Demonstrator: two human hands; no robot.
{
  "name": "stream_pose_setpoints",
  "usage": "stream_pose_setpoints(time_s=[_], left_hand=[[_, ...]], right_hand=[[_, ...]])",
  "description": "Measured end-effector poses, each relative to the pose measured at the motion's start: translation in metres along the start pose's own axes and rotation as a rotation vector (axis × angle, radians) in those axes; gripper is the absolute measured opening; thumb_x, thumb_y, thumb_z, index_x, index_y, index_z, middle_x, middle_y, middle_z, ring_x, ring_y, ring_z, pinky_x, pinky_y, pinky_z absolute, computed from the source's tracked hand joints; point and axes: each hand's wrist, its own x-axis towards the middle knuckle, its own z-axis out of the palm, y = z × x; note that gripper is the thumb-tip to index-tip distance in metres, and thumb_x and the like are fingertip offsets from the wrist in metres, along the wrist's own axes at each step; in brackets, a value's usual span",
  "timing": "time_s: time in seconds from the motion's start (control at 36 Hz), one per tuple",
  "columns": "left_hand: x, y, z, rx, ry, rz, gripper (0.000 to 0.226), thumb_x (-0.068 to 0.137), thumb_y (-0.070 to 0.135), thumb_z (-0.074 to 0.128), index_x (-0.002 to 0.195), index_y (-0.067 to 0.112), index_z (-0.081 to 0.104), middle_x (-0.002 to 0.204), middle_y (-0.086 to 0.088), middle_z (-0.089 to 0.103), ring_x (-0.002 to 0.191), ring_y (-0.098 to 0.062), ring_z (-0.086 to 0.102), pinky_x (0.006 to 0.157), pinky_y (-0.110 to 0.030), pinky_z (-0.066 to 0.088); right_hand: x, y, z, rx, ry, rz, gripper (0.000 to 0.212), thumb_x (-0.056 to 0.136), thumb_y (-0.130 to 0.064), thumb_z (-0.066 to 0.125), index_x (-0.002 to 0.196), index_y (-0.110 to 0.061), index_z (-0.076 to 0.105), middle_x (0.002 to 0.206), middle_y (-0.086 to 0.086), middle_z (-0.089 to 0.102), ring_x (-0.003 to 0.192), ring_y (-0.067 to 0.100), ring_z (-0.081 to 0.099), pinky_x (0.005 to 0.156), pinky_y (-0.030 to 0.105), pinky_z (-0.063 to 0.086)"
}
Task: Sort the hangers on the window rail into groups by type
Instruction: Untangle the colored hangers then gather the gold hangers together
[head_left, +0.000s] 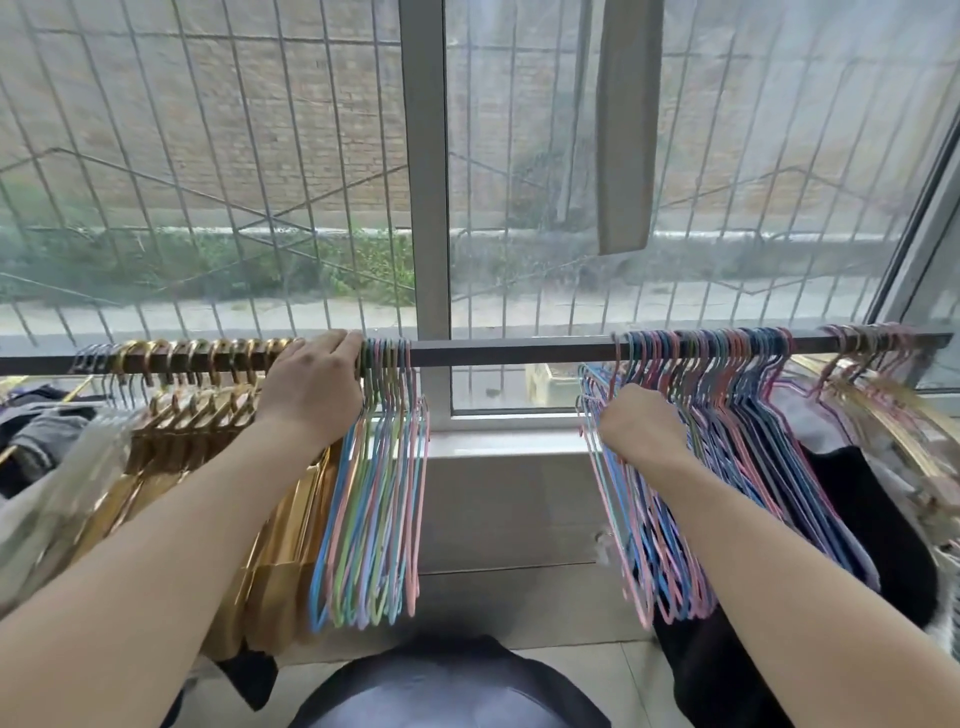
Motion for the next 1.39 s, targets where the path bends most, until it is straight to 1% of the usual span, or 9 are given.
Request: stream_pose_setpoints(time_s=[0.36, 0.5, 0.61, 0.69, 0.86, 1.11, 1.19, 1.25, 1.39], left_hand=[[0.001, 0.007, -0.008, 0.004, -0.028, -0.005, 0.062, 0.093, 0.006, 0.052, 0.154, 0.009, 0.042, 0.155, -0.011, 0.05, 0.141, -0.031, 0.047, 0.119, -0.045, 0.035], [0.002, 0.008, -0.013, 0.003, -0.055, -0.011, 0.06, 0.094, 0.009, 0.052, 0.153, 0.011, 0.043, 0.155, -0.009, 0.049, 0.138, -0.029, 0.051, 0.113, -0.042, 0.041], [0.002, 0.003, -0.016, 0.004, -0.074, -0.02, 0.06, 0.093, 0.011, 0.052, 0.153, 0.013, 0.044, 0.154, -0.007, 0.051, 0.133, -0.029, 0.056, 0.106, -0.042, 0.048], [0.003, 0.002, -0.015, 0.016, -0.066, -0.01, 0.06, 0.094, 0.012, 0.051, 0.153, 0.013, 0.044, 0.153, -0.006, 0.052, 0.132, -0.028, 0.057, 0.106, -0.04, 0.047], [0.005, 0.001, -0.012, -0.003, -0.045, -0.016, 0.058, 0.094, 0.01, 0.051, 0.152, 0.013, 0.045, 0.15, -0.007, 0.055, 0.131, -0.027, 0.056, 0.11, -0.039, 0.043], [0.005, 0.0, -0.007, -0.052, 0.005, -0.043, 0.061, 0.093, 0.005, 0.05, 0.153, 0.014, 0.044, 0.151, -0.007, 0.054, 0.136, -0.028, 0.051, 0.117, -0.04, 0.034], [0.005, -0.004, -0.002, -0.064, 0.01, -0.035, 0.061, 0.091, 0.003, 0.048, 0.152, 0.012, 0.046, 0.152, -0.009, 0.053, 0.139, -0.028, 0.05, 0.122, -0.043, 0.033], [0.005, -0.006, 0.001, -0.072, 0.02, -0.024, 0.061, 0.09, 0.001, 0.049, 0.151, 0.011, 0.047, 0.15, -0.01, 0.055, 0.138, -0.029, 0.051, 0.121, -0.045, 0.034], [0.005, -0.007, 0.003, -0.088, 0.033, -0.013, 0.059, 0.09, 0.0, 0.05, 0.148, 0.01, 0.05, 0.148, -0.012, 0.057, 0.138, -0.03, 0.052, 0.121, -0.047, 0.035]], right_hand=[[0.001, 0.01, -0.013, -0.318, 0.098, -0.117, 0.022, 0.1, -0.02, 0.051, 0.098, -0.011, 0.071, 0.102, 0.012, 0.073, 0.093, 0.034, 0.069, 0.069, 0.033, 0.045], [-0.017, -0.028, -0.009, -0.174, 0.18, -0.282, 0.028, 0.099, -0.02, 0.047, 0.08, -0.012, 0.065, 0.092, 0.018, 0.07, 0.091, 0.038, 0.068, 0.068, 0.035, 0.041], [-0.033, -0.069, 0.013, 0.109, -0.107, -0.347, 0.041, 0.098, -0.028, 0.05, 0.063, -0.007, 0.055, 0.07, 0.013, 0.064, 0.076, 0.035, 0.06, 0.062, 0.037, 0.041], [-0.045, -0.09, 0.036, 0.252, -0.341, -0.363, 0.039, 0.099, -0.029, 0.052, 0.083, 0.002, 0.069, 0.079, 0.019, 0.073, 0.075, 0.033, 0.071, 0.07, 0.041, 0.056], [-0.069, -0.123, 0.08, 0.462, -0.613, -0.335, 0.04, 0.106, -0.044, 0.048, 0.101, -0.007, 0.064, 0.097, 0.014, 0.072, 0.071, 0.02, 0.07, 0.076, 0.04, 0.063], [-0.087, -0.128, 0.104, 0.536, -0.464, -0.258, 0.045, 0.104, -0.042, 0.053, 0.074, -0.01, 0.062, 0.06, 0.002, 0.061, 0.047, 0.012, 0.058, 0.061, 0.031, 0.054], [-0.095, -0.12, 0.106, 0.519, -0.421, -0.258, 0.053, 0.105, -0.045, 0.048, 0.093, 0.002, 0.07, 0.066, 0.004, 0.063, 0.057, 0.02, 0.06, 0.068, 0.038, 0.056], [-0.1, -0.114, 0.11, 0.565, -0.406, -0.262, 0.037, 0.105, -0.038, 0.051, 0.112, -0.006, 0.068, 0.078, 0.002, 0.069, 0.062, 0.02, 0.065, 0.072, 0.044, 0.061], [-0.116, -0.097, 0.106, 0.855, -0.446, -0.203, 0.044, 0.101, -0.016, 0.056, 0.141, -0.028, 0.046, 0.072, -0.001, 0.057, 0.054, 0.013, 0.053, 0.055, 0.027, 0.048]])
